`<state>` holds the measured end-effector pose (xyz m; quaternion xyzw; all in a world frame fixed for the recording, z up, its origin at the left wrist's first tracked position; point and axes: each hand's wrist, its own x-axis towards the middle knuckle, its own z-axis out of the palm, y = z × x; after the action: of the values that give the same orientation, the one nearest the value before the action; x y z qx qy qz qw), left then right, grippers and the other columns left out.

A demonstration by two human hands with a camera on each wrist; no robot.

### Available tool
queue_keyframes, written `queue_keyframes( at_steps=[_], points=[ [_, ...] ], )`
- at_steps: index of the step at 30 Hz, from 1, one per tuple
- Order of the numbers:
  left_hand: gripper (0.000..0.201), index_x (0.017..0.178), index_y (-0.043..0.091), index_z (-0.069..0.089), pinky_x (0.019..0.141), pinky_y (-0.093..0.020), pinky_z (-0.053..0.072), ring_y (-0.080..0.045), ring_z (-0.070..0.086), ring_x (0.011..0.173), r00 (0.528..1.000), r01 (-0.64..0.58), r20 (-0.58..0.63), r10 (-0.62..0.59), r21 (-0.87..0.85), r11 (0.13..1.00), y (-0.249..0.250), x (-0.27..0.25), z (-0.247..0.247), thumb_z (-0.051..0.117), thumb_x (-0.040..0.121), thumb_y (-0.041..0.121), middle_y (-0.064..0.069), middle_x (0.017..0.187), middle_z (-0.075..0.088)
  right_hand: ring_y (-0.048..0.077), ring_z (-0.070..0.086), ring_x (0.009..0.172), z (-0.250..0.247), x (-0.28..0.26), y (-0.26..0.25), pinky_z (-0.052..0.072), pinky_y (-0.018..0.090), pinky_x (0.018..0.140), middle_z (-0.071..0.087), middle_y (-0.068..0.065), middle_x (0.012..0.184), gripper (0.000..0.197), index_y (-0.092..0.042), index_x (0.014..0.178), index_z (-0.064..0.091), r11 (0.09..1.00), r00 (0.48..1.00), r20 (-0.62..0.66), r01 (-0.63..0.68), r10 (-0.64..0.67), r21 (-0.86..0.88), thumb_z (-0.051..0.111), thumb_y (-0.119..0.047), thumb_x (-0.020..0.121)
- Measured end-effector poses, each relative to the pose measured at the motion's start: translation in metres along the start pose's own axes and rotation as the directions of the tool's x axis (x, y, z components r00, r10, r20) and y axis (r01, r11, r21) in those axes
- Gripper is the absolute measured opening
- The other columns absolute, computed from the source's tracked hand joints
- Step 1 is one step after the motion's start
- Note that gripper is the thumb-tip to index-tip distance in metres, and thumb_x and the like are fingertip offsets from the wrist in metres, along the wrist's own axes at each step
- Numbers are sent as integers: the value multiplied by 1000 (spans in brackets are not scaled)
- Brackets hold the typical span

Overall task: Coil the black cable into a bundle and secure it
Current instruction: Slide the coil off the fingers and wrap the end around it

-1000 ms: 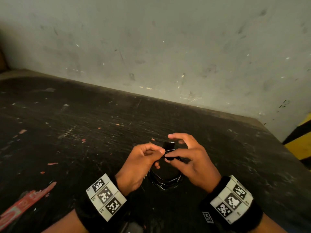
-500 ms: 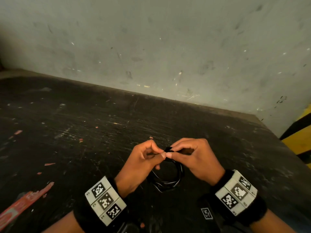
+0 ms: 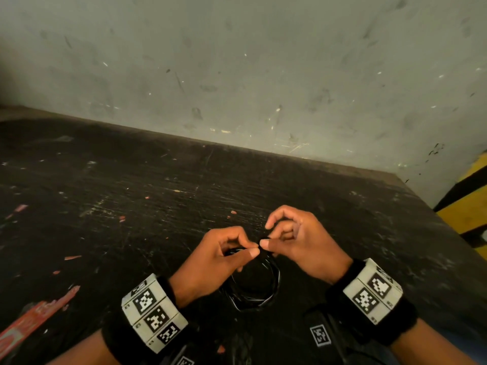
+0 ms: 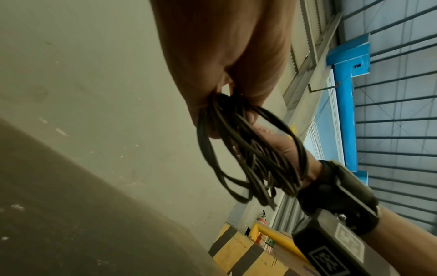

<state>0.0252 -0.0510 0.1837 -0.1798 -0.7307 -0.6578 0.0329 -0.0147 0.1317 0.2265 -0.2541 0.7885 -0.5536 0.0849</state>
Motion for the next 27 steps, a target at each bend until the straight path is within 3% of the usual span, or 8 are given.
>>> queue_keyframes(
  at_steps=[5, 11, 13, 17, 19, 21, 24, 27],
  points=[
    [19, 72, 23, 65, 60, -23, 49, -7, 59, 67, 996, -42, 84, 37, 59, 997, 2, 0, -2, 65, 84, 8, 5, 73, 64, 15, 62, 60, 0, -3, 3, 54, 26, 59, 65, 6, 64, 25, -13, 85, 51, 984, 994, 35, -110, 107, 139, 70, 2, 77],
    [8, 77, 10, 64, 56, -22, 47, -10, 58, 65, 990, -54, 136, 49, 38, 998, 4, 3, -8, 64, 84, 7, 2, 76, 64, 9, 64, 60, 0, -7, 8, 54, 23, 54, 64, -3, 59, 23, -12, 79, 51, 913, 975, 78, -224, 210, 340, 65, 5, 79],
    [4, 84, 10, 65, 56, -22, 49, -6, 60, 64, 996, -21, 86, 18, 30, 999, 6, 5, -5, 65, 84, 6, 4, 77, 69, 9, 63, 57, 0, -5, 10, 53, 22, 52, 63, -2, 59, 25, -12, 77, 51, 922, 984, 0, -167, 178, 349, 67, 7, 76],
    [41, 116, 21, 58, 75, -26, 56, -18, 70, 82, 982, 188, 13, -188, -35, 981, 0, 8, 0, 71, 79, 10, -7, 98, 72, 9, 61, 53, -5, -4, 14, 52, 20, 52, 61, -2, 57, 28, -14, 70, 52, 975, 959, -278, 13, 50, 221, 70, 7, 74],
    [37, 112, 18, 59, 80, -30, 56, -19, 70, 89, 944, 326, -12, -330, -128, 937, -3, 6, 4, 70, 78, 7, -13, 99, 72, 9, 62, 55, -11, -4, 19, 52, 20, 53, 61, 1, 60, 28, -14, 69, 51, 970, 923, -384, 61, 35, 234, 70, 6, 75],
    [25, 104, 9, 62, 81, -34, 56, -19, 69, 88, 903, 411, 3, -429, -296, 862, -4, 5, 6, 66, 79, 7, -14, 93, 72, 9, 66, 59, -14, -5, 24, 54, 21, 53, 63, 5, 65, 27, -14, 70, 51, 962, 912, -404, 53, 63, 270, 68, 6, 76],
    [17, 93, 2, 63, 82, -38, 57, -23, 70, 78, 891, 367, 47, -451, -660, 656, -3, 9, 7, 60, 77, 5, -12, 75, 68, 8, 67, 62, -14, -10, 34, 57, 24, 57, 64, -4, 59, 26, -15, 72, 52, 949, 933, -339, -9, 122, 316, 66, 7, 79],
    [11, 88, 1, 61, 63, -31, 58, -11, 52, 48, 888, 293, 17, -459, -792, 536, 0, 10, 8, 54, 80, 4, -2, 55, 49, 16, 71, 71, -11, -13, 43, 59, 29, 62, 66, -2, 63, 22, -13, 75, 52, 923, 950, -251, -80, 185, 375, 63, 5, 81]
  ],
)
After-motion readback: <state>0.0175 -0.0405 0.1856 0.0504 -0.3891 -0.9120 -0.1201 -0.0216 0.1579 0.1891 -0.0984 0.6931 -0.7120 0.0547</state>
